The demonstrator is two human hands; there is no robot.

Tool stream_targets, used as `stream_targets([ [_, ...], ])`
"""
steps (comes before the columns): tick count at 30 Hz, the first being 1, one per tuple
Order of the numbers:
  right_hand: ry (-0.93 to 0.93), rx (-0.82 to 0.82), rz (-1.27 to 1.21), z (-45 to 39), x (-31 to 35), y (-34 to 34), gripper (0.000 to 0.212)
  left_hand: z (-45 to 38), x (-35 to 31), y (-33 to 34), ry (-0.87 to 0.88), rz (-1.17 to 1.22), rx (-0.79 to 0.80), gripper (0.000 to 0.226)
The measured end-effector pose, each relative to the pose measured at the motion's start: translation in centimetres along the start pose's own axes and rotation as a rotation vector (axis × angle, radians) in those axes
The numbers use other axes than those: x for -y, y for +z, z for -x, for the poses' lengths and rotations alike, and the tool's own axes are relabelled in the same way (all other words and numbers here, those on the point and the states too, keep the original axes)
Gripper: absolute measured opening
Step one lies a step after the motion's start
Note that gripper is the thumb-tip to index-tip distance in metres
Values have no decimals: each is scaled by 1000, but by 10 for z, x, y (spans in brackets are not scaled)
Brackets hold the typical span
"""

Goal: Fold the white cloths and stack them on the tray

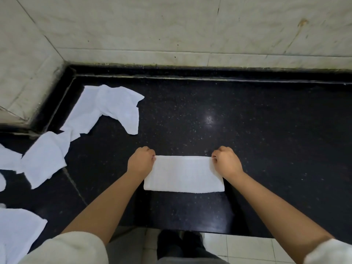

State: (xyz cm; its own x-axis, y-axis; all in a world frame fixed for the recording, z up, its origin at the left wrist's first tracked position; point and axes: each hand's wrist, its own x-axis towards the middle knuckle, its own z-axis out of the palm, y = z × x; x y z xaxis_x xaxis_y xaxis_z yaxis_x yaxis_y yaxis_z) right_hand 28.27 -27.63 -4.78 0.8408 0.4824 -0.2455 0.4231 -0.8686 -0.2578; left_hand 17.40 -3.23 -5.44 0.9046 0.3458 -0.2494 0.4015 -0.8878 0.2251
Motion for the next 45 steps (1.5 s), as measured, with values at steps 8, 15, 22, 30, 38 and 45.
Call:
stream_targets([
  [8,-69,60,210,5,9,-2,32,5,7,-3,307,-326,31,27],
  [15,-192,-413,59,9,5,-46,19,3,11,-53,564,-300,-340,17],
  [22,-268,-609,-16,47,-14,-12,9,25,19,-34,701,-282,-494,14],
  [30,110,-243,-12,66,-6,19,13,56,18,17,476,-269,-163,35],
  [38,528,-63,8,51,23,20,33,18,-25,20,171,-147,71,61],
  [45,579,-68,-23,46,30,21,27,15,-20,35,181,-122,87,85],
])
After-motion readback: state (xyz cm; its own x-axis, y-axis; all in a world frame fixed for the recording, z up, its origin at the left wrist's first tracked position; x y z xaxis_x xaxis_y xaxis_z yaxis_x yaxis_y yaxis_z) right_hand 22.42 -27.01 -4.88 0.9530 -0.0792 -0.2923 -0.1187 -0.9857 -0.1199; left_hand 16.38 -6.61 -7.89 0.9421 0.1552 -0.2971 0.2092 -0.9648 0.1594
